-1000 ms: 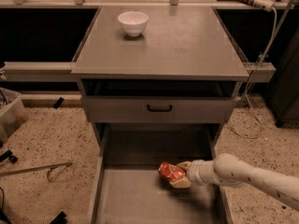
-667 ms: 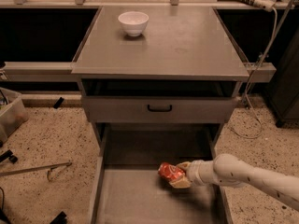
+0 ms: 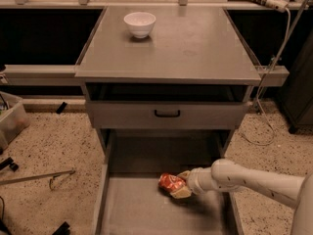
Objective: Place coke can into middle drawer
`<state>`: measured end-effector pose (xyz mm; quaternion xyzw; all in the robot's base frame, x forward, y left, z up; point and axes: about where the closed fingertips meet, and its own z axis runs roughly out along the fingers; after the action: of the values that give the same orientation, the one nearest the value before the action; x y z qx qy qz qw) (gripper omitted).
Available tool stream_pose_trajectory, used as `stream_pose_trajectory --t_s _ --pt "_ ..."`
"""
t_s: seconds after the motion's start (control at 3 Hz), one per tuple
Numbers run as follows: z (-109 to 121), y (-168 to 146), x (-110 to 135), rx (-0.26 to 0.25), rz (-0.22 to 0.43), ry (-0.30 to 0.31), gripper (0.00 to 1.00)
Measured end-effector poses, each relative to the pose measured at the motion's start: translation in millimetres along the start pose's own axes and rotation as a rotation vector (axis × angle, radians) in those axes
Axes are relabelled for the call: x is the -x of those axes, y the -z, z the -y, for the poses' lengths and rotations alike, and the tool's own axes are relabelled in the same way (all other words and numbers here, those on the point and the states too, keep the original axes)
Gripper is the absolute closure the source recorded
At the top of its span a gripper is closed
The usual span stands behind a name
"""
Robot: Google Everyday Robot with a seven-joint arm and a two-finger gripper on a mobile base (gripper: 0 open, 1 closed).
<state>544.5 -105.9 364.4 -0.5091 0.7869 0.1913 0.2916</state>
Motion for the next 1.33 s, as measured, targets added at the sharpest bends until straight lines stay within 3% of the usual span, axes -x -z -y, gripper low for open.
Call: stream_pose_trajectory --t_s 0.33,1.33 --pt "0.0 0.0 0.0 0.000 0.000 0.000 0.81" --pt "-0.1 -0.1 0.0 0.000 0.000 0.000 0.11"
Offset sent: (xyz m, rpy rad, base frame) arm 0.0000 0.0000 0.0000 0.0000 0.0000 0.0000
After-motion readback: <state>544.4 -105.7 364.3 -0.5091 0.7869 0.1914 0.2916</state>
